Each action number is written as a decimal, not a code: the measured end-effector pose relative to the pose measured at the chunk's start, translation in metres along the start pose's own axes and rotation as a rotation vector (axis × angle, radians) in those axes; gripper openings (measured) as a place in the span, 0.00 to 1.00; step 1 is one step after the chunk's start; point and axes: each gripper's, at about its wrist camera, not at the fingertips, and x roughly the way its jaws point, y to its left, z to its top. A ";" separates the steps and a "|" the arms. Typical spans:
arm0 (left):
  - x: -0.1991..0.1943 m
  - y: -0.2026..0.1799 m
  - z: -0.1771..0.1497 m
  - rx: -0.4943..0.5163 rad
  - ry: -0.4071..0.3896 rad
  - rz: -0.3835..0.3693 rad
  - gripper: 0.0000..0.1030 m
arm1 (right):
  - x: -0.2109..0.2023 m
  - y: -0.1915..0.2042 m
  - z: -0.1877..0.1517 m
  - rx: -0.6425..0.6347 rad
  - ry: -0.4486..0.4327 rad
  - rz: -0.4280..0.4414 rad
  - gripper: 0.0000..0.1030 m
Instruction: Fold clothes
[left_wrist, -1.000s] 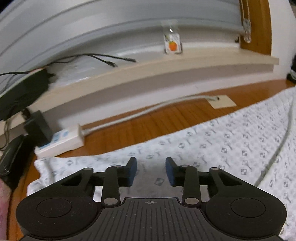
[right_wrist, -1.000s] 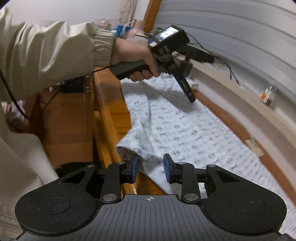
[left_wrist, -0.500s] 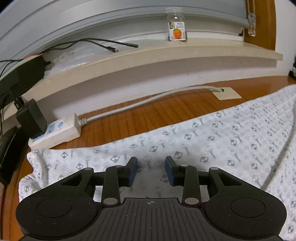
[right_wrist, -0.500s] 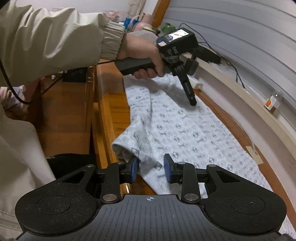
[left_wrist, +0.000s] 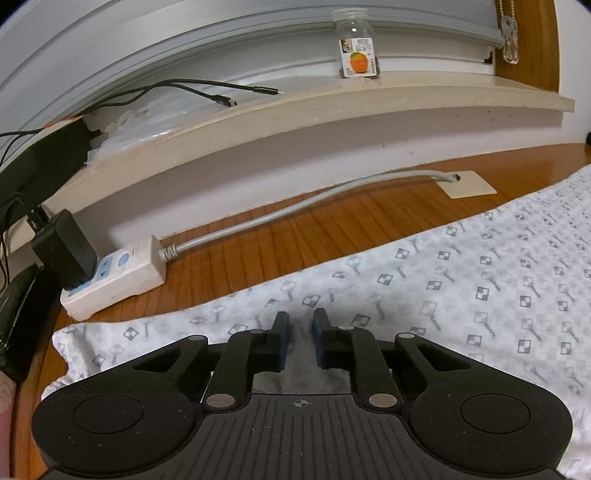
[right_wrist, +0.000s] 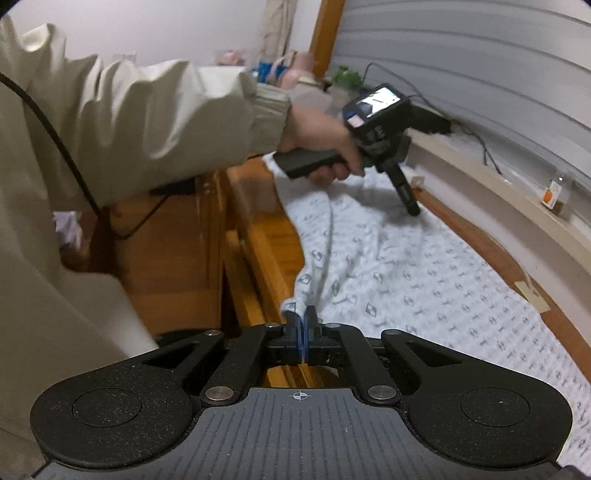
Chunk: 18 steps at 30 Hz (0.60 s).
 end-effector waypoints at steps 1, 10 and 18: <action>0.001 0.000 0.000 0.001 -0.001 0.002 0.15 | 0.001 0.001 -0.001 0.003 0.003 0.003 0.02; -0.004 -0.002 -0.002 -0.025 -0.029 0.025 0.33 | -0.009 -0.009 0.000 0.044 -0.028 -0.022 0.09; -0.022 -0.040 0.008 -0.048 -0.098 -0.065 0.69 | -0.069 -0.068 -0.054 0.268 -0.010 -0.224 0.21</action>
